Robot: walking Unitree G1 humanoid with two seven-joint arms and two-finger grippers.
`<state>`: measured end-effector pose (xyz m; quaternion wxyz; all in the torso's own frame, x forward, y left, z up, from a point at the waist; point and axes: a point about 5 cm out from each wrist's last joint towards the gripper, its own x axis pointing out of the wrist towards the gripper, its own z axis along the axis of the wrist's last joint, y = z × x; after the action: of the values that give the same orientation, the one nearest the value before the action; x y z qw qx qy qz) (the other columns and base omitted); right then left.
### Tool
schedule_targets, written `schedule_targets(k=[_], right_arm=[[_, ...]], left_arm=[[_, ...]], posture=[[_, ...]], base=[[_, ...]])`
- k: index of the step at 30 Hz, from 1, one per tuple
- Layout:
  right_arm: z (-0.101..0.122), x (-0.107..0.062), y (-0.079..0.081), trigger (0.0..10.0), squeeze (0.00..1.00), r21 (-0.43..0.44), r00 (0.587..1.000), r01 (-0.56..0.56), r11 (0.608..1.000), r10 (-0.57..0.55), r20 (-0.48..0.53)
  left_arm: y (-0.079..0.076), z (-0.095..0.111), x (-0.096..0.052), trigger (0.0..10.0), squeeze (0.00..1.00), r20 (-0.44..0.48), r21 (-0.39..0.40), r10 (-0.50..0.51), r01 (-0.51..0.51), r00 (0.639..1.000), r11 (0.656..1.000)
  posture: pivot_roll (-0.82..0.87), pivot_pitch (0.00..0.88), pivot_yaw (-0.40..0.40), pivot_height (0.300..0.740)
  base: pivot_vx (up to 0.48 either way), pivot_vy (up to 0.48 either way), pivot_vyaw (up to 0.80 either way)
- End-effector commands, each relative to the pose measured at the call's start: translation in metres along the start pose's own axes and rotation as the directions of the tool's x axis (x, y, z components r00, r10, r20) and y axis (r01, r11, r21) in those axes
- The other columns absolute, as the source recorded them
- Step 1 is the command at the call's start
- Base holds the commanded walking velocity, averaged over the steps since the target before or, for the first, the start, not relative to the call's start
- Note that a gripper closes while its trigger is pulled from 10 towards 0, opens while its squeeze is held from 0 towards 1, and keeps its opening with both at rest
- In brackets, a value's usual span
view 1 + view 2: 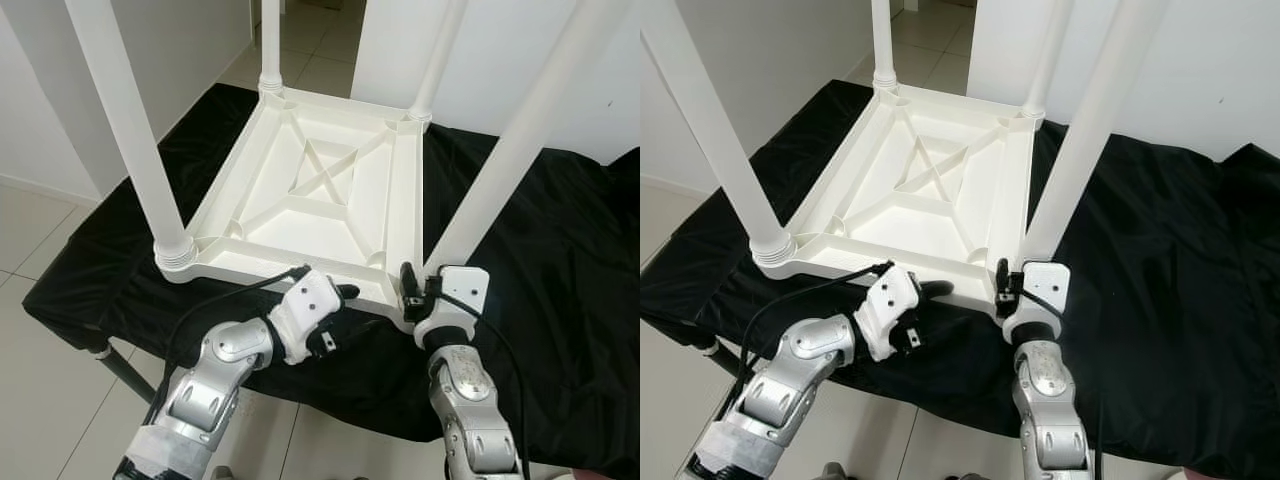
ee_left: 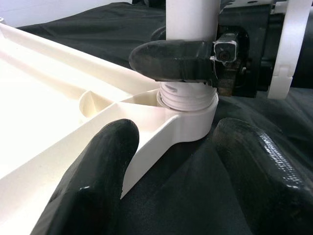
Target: Building children table
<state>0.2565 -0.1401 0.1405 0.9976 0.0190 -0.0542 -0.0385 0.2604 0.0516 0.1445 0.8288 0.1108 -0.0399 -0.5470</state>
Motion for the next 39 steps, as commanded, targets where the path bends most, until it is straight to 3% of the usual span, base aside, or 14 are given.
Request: schedule_targets(k=[1, 3, 4, 17, 22, 23, 24, 27, 28, 30, 33, 37, 39], right_arm=[[-0.005, -0.004, -0.007, 10.0, 0.0, -0.003, 0.997, 0.069, 0.998, -0.069, -0.026], [-0.005, -0.004, -0.007, 10.0, 0.0, -0.003, 0.997, 0.069, 0.998, -0.069, -0.026], [-0.004, -0.004, -0.006, 10.0, 1.0, 0.001, 0.998, 0.06, 0.998, -0.06, -0.024], [-0.003, 0.0, -0.009, 10.0, 1.0, -0.01, 0.995, -0.099, 0.995, 0.099, 0.011], [-0.003, 0.004, -0.021, 10.0, 1.0, -0.021, 0.978, -0.207, 0.978, 0.207, 0.032], [-0.002, 0.006, -0.026, 10.0, 0.86, -0.028, 0.971, -0.236, 0.971, 0.237, 0.037], [-0.001, 0.008, -0.032, 10.0, 0.0, -0.029, 0.964, -0.261, 0.965, 0.262, 0.04], [0.002, 0.011, -0.04, 10.0, 0.0, -0.001, 0.952, -0.3, 0.954, 0.299, 0.06], [0.004, 0.011, -0.04, 10.0, 0.0, 0.075, 0.944, -0.326, 0.942, 0.32, 0.074], [0.004, 0.011, -0.04, 10.0, 0.0, 0.075, 0.944, -0.326, 0.942, 0.32, 0.074], [0.003, 0.004, -0.028, 10.0, 0.0, 0.226, 0.924, -0.382, 0.896, 0.372, 0.089], [0.001, 0.0, -0.019, 10.0, 0.0, 0.266, 0.91, -0.414, 0.87, 0.404, 0.096], [-0.002, -0.003, -0.014, 10.0, 0.0, 0.413, 0.912, -0.403, 0.817, 0.395, 0.11]], left_arm=[[0.001, -0.001, 0.002, 10.0, 0.0, -0.001, -0.001, 0.02, -0.02, 1.0, 1.0], [0.001, -0.001, 0.002, 10.0, 0.0, -0.001, -0.001, 0.02, -0.02, 1.0, 1.0], [0.001, -0.001, 0.002, 10.0, 0.0, 0.0, 0.001, 0.02, -0.02, 1.0, 1.0], [0.001, -0.001, 0.004, 10.0, 0.0, 0.006, 0.008, 0.032, -0.032, 0.999, 0.999], [-0.001, -0.001, 0.005, 10.0, 0.0, 0.009, 0.012, 0.032, -0.032, 0.999, 0.999], [-0.001, -0.001, 0.006, 10.0, 0.0, 0.009, 0.013, 0.031, -0.032, 0.999, 0.999], [-0.001, -0.001, 0.005, 10.0, 0.0, 0.009, 0.014, 0.032, -0.032, 0.999, 0.999], [0.0, -0.001, 0.005, 10.0, 0.0, 0.008, 0.017, 0.034, -0.034, 0.999, 0.999], [0.001, -0.001, 0.005, 10.0, 0.0, 0.008, 0.019, 0.035, -0.035, 0.999, 0.999], [0.001, -0.001, 0.005, 10.0, 0.0, 0.008, 0.019, 0.035, -0.035, 0.999, 0.999], [0.002, -0.001, 0.005, 10.0, 0.0, 0.008, 0.023, 0.036, -0.036, 0.999, 0.999], [0.003, -0.001, 0.004, 10.0, 0.0, 0.007, 0.024, 0.037, -0.038, 0.999, 0.999], [0.003, -0.001, 0.004, 10.0, 0.0, 0.005, 0.025, 0.036, -0.036, 0.999, 0.999]], posture=[[-0.01, 0.091, -0.062, 0.74], [-0.01, 0.091, -0.062, 0.74], [-0.01, 0.09, -0.063, 0.74], [0.0, 0.085, -0.066, 0.74], [0.0, 0.078, -0.066, 0.74], [0.0, 0.077, -0.066, 0.74], [0.0, 0.076, -0.065, 0.74], [0.0, 0.073, -0.063, 0.74], [0.0, 0.072, -0.063, 0.74], [0.0, 0.072, -0.063, 0.74], [0.01, 0.073, -0.062, 0.74], [0.01, 0.075, -0.058, 0.74], [0.01, 0.074, -0.053, 0.74]], base=[[0.0, 0.0, 0.0], [0.0, 0.0, 0.0], [0.0, 0.0, 0.0], [0.0, 0.0, 0.0], [0.0, 0.0, 0.0], [0.0, 0.0, 0.0], [0.0, 0.0, 0.0], [0.0, 0.0, 0.0], [0.0, 0.0, 0.0], [0.0, 0.0, 0.0], [0.0, 0.0, 0.0], [0.0, 0.0, 0.0], [0.0, 0.0, 0.0]])
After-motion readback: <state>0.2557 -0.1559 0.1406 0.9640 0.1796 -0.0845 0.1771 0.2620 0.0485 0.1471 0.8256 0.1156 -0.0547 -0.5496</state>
